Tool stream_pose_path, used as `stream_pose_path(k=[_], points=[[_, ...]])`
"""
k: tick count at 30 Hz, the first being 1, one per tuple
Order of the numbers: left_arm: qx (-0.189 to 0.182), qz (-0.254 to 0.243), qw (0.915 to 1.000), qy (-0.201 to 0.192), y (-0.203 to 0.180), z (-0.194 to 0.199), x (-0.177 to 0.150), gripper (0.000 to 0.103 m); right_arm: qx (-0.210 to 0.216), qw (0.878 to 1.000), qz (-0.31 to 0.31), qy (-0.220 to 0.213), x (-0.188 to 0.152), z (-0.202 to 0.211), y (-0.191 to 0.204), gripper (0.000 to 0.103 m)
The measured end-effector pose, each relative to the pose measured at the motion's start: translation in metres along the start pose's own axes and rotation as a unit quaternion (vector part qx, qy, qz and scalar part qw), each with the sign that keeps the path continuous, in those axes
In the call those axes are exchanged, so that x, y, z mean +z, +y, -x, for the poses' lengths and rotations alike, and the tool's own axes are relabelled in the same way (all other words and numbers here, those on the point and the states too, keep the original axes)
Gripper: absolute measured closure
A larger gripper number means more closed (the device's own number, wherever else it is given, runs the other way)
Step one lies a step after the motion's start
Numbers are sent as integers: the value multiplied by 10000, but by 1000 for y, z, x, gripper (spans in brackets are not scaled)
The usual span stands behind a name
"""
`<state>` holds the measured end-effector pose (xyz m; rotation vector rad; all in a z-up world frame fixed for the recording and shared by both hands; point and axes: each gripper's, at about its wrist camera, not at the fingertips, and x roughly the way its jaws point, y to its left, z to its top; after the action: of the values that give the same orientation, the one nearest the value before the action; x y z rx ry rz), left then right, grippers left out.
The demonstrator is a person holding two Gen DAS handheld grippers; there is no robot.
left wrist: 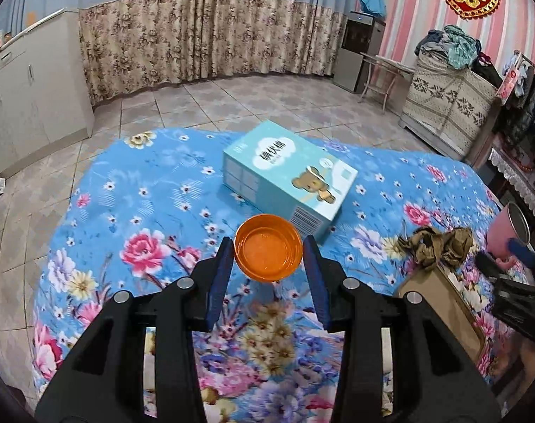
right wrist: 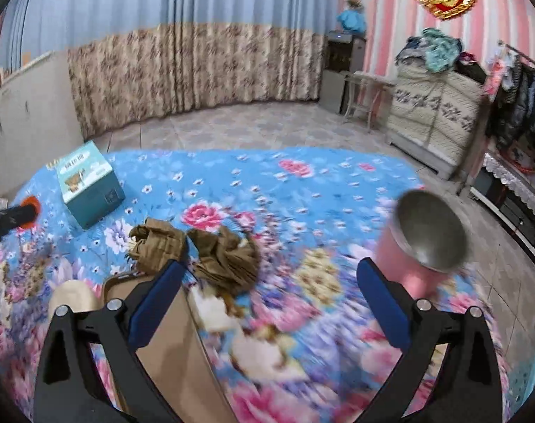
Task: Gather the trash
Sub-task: 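Grasp the orange lid with the left gripper while the right grasps the brown cloth, then carry the orange lid and brown cloth over the blue basket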
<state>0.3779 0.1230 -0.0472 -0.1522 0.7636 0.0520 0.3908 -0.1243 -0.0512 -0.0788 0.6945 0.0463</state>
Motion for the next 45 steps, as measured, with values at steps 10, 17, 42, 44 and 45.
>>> stream_pose_path(k=[10, 17, 42, 44, 45], points=[[36, -189, 9998, -95, -3, 8, 1, 63, 513, 9984, -70, 223, -5, -14, 3, 64], [233, -261, 9989, -323, -1, 42, 9, 63, 551, 9977, -384, -118, -26, 51, -48, 64], [-2667, -2154, 9384, -431, -393, 134, -132, 63, -2049, 9580, -1841, -794, -174, 292, -343, 64], [-2811, -2342, 9298, -405, -421, 136, -146, 63, -2120, 9546, -1926, -816, -182, 297, -355, 64], [-2880, -2398, 9263, -380, -430, 136, -152, 63, -2156, 9525, -1989, -820, -187, 299, -362, 64]])
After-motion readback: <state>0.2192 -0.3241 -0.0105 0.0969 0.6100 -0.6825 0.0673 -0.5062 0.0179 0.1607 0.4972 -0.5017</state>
